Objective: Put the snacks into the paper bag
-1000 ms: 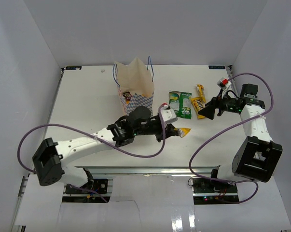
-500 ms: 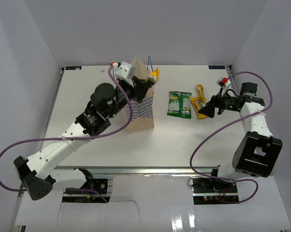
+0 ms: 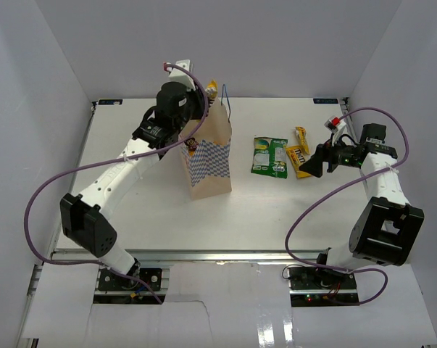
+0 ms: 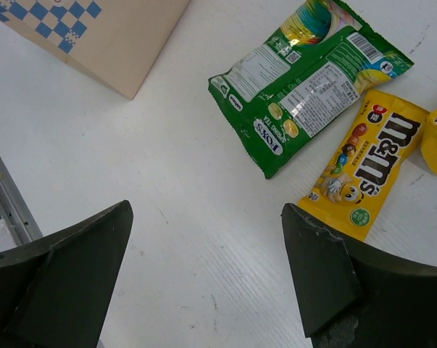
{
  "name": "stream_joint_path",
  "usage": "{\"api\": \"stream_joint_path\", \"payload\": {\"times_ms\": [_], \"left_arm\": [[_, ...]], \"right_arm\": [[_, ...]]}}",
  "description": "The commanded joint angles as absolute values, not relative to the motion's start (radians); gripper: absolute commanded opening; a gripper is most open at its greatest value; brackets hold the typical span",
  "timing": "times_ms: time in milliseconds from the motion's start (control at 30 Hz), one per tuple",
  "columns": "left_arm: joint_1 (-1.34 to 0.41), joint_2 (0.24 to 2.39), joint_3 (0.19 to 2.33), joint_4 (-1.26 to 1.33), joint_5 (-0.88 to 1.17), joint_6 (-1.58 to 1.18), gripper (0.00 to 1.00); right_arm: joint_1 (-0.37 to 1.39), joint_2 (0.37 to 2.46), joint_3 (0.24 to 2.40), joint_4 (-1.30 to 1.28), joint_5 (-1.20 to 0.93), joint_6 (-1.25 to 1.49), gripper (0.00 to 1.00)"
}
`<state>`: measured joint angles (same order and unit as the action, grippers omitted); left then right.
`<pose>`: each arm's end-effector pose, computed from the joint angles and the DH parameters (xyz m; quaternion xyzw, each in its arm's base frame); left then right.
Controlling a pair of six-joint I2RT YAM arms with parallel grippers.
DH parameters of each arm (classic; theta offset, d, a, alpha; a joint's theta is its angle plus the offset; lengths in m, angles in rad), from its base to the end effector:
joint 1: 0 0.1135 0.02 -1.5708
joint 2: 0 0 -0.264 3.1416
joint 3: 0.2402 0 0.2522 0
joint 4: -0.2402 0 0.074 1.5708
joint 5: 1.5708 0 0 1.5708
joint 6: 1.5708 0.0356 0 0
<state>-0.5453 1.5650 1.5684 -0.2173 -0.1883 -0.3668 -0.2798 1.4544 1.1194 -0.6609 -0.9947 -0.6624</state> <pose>0.3195 -0.1861 0.4152 0.0103 0.7773 -0.2095 0.5932 0.2881 -0.0517 0.2735 -0.2930 0.8017 0.2946 0.4297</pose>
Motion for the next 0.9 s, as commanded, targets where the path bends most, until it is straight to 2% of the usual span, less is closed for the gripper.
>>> {"api": "stream_joint_path", "payload": {"times_ms": [0, 67, 100, 233, 300, 433, 500, 633, 867], "left_arm": [[-0.549, 1.554, 1.623, -0.264, -0.164, -0.408, 0.39], [-0.549, 1.548, 1.62, -0.262, -0.158, -0.411, 0.48], [-0.549, 1.545, 1.62, -0.264, -0.155, -0.414, 0.57], [-0.549, 1.526, 1.626, -0.262, -0.137, -0.414, 0.71], [-0.549, 1.511, 1.631, -0.264, -0.118, -0.414, 0.74], [-0.549, 1.457, 1.626, -0.258, -0.028, -0.391, 0.84], [-0.549, 1.392, 1.582, -0.235, 0.06, -0.373, 0.98], [-0.549, 1.24, 1.458, -0.221, 0.104, -0.354, 0.98], [-0.549, 0.907, 1.177, -0.288, 0.017, -0.4, 0.98]], "right_arm": [[-0.264, 1.462, 1.169, -0.677, -0.947, -0.673, 0.89], [-0.255, 1.47, 1.177, -0.666, -0.898, -0.663, 0.86], [-0.244, 1.479, 1.18, -0.654, -0.878, -0.647, 0.85], [-0.21, 1.5, 1.189, -0.586, -0.723, -0.53, 0.81], [-0.184, 1.512, 1.196, -0.552, -0.671, -0.505, 0.81], [-0.134, 1.542, 1.223, -0.462, -0.409, -0.413, 0.81], [-0.104, 1.58, 1.261, -0.43, -0.313, -0.359, 0.81], [-0.081, 1.66, 1.333, -0.342, -0.131, -0.284, 0.81], [-0.066, 1.864, 1.551, -0.357, -0.152, -0.192, 0.79]]}}
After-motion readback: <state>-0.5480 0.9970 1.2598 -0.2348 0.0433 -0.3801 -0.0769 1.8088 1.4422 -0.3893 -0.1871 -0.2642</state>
